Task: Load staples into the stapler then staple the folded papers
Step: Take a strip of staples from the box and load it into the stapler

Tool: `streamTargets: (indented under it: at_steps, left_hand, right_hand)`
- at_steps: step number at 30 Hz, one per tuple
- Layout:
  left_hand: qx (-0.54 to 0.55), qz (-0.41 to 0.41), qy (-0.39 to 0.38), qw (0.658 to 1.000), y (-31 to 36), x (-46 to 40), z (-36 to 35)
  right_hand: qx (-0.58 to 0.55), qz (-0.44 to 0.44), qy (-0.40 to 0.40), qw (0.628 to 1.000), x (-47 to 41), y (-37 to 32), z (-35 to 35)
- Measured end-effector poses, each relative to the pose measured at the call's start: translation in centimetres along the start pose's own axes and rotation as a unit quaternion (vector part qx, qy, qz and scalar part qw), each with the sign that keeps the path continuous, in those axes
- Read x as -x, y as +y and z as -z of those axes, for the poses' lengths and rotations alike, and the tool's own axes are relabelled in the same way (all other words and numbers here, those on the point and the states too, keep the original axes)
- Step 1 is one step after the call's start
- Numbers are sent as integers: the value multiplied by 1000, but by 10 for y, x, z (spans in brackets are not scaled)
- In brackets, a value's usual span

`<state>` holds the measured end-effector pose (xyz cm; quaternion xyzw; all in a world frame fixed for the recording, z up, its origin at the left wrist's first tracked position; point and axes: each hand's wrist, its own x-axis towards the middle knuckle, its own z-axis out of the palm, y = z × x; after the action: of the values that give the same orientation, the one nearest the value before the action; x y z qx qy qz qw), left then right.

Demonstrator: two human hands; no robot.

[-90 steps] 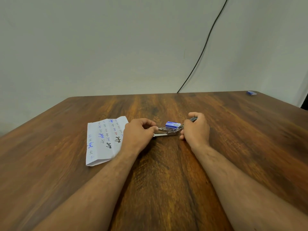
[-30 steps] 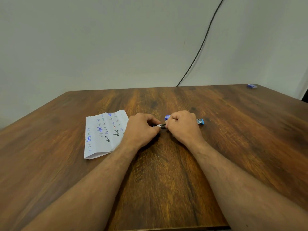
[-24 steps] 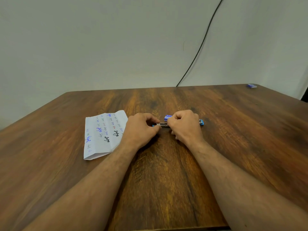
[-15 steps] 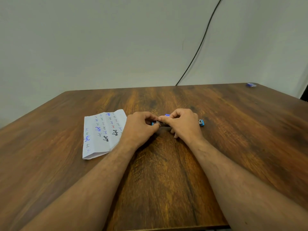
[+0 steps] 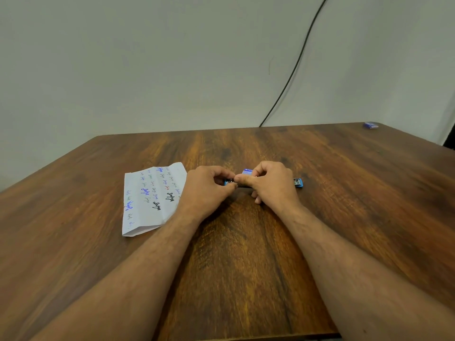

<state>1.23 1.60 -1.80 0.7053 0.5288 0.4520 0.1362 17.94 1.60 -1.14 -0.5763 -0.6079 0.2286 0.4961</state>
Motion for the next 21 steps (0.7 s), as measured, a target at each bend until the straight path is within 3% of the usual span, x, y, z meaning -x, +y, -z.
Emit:
streamTargets:
  at_steps: [21]
  left_hand:
    - [11,32,7,999,6,2,2]
  right_hand:
    - [-84,-37,-12,996,-5,6,3]
